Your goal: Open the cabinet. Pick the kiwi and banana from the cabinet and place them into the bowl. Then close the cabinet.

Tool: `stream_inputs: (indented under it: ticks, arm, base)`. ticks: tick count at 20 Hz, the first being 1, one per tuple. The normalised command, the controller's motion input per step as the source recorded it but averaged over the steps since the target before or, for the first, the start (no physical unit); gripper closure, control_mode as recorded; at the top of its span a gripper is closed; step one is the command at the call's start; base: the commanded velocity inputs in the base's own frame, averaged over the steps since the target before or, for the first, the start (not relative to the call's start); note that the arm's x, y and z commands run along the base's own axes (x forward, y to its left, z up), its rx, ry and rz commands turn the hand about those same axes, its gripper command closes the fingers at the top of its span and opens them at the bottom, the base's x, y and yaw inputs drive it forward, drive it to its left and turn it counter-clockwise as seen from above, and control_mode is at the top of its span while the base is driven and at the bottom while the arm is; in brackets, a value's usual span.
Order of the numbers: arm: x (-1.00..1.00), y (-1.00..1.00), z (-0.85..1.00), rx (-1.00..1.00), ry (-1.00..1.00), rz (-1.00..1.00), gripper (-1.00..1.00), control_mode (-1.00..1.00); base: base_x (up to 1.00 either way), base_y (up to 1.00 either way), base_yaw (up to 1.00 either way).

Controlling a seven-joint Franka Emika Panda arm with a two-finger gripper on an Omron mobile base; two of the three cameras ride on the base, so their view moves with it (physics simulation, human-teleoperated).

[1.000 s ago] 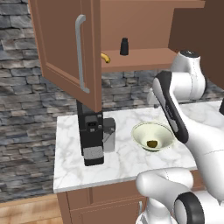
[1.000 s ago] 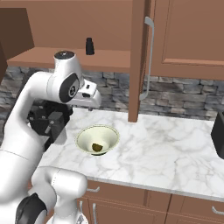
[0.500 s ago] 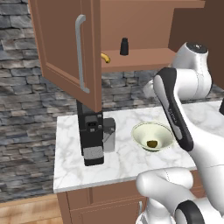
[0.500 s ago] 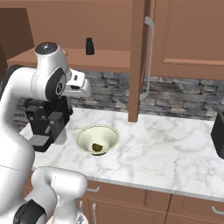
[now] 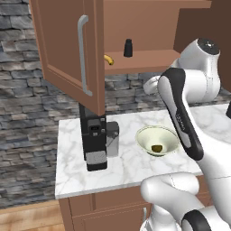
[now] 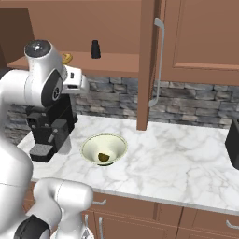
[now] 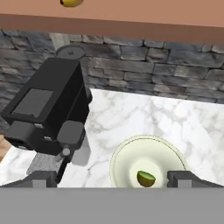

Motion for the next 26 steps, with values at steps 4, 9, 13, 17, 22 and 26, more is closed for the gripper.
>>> stream_inputs:
  ticks: [4, 9, 13, 17, 22, 26]
  arm:
    - [0.07, 0.15, 0.3, 0.05, -0.02, 0.05, -1.0, -1.0]
    - [0.17, 0.17, 0.21, 0.05, -0.03, 0.05, -1.0, -1.0]
    - [0.21, 0.27, 0.16, 0.03, -0.05, 0.06, -1.0, -1.0]
    - [0.26, 0.33, 0.15, 0.01, -0.04, 0.06, -1.0, -1.0]
    - [0.31, 0.31, 0.16, 0.01, -0.05, 0.06, -1.0, -1.0]
    - [0.38, 0.31, 0.1, 0.02, -0.02, 0.06, -1.0, -1.0]
  base:
    - [0.0, 0.0, 0.0]
    - [0.0, 0.0, 0.0]
    - [0.0, 0.0, 0.0]
    - [0.0, 0.0, 0.0]
    - [0.0, 0.0, 0.0]
    - [0.0, 0.0, 0.0]
